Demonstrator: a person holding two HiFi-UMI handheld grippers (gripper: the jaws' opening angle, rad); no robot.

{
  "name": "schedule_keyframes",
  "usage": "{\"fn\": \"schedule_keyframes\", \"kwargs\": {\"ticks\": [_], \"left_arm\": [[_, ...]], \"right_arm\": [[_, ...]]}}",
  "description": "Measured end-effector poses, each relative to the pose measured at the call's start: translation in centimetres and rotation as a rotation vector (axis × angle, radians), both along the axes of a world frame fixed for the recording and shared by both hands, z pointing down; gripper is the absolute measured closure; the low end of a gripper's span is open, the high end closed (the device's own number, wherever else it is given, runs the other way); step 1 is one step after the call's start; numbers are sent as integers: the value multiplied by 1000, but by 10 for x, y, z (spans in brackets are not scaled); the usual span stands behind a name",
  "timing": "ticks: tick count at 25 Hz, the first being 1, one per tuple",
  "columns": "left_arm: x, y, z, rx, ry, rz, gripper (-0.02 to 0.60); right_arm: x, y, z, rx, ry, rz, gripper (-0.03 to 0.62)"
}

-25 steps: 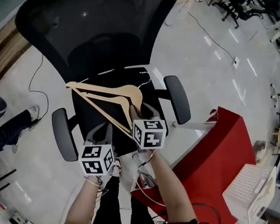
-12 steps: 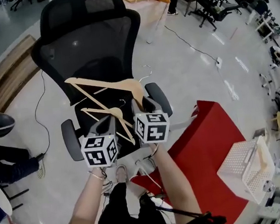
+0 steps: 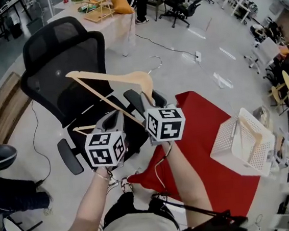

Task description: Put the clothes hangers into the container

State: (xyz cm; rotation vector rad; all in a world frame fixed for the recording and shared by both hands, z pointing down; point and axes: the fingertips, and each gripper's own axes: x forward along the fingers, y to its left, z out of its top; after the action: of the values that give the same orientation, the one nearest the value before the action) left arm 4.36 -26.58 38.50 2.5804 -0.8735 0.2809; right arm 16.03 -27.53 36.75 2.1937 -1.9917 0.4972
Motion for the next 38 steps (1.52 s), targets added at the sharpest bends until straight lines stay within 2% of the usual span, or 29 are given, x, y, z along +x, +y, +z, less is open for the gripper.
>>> {"fn": "schedule_keyframes", "kwargs": {"ticks": [8, 16, 20, 26, 31, 38], "left_arm": [[94, 77, -79, 95, 75, 204, 581], [185, 178, -135, 146, 142, 409, 581], [219, 221, -144, 166, 160, 487, 581], [266, 280, -146, 165, 181, 579, 581], [303, 341, -163, 180, 193, 636, 581], [347, 396, -155, 159, 182, 677, 581]], "right_arm": [[83, 93, -77, 91, 49, 163, 454], [169, 210, -139, 152, 98, 332, 454], [202, 260, -147, 173, 86, 399, 454], [245, 333, -149, 178, 81, 488, 454], [281, 400, -173, 201, 84, 535, 454], [326, 458, -168, 193, 70, 564, 454]]}}
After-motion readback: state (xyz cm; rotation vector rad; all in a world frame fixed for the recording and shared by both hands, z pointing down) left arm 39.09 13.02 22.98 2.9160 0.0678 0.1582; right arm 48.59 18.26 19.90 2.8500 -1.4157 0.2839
